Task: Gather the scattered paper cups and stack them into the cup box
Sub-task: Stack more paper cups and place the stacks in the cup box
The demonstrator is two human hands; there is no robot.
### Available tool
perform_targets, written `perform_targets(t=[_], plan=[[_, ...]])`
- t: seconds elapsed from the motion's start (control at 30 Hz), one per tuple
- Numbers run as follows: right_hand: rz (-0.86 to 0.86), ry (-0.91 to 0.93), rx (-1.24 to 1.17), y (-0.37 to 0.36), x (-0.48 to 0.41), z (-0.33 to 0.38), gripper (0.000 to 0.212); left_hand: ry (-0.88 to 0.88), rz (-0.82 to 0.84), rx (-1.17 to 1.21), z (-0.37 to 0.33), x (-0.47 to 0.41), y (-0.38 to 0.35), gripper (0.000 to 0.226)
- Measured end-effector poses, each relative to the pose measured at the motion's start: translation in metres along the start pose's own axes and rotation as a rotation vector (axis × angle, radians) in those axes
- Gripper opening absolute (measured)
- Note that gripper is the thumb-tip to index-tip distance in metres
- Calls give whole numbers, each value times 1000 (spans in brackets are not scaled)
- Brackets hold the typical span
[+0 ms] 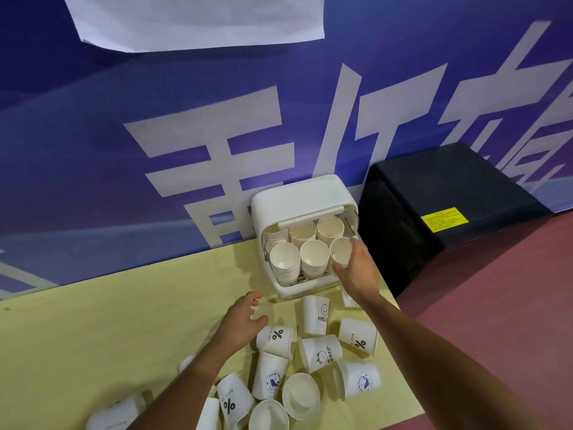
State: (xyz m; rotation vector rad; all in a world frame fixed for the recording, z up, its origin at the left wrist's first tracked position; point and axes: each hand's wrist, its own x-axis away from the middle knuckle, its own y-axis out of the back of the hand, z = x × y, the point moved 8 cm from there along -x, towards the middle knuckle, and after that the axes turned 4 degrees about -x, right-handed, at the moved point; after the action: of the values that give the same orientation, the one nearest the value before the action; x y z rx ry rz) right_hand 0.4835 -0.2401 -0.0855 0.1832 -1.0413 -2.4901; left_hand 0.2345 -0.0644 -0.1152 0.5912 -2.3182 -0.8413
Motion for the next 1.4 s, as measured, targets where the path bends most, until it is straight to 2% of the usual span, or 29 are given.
perform_targets(t=[0.07,0.3,0.43,0.77,0.87,0.97,1.07,1.4], plan=[[34,19,30,-6,-1,-3,79,5,-9,1,4,0,2,48],[23,57,68,-6,4,4,55,13,-26,8,15,6,4,49],[-27,200,33,-3,18,34,41,14,-36,18,19,11,9,50],[178,427,135,-85,72,118,42,45,-147,84,58,45,68,51],[100,421,270,-105,85,145,44,88,-206,117,88,65,93,51],[62,357,284,-119,97,164,42,144,-267,170,128,87,119,51],[132,414,277,-138,110,183,40,190,-316,200,161,107,139,51],[570,623,235,-267,210,280,50,345,-470,282,274,192,194,50]])
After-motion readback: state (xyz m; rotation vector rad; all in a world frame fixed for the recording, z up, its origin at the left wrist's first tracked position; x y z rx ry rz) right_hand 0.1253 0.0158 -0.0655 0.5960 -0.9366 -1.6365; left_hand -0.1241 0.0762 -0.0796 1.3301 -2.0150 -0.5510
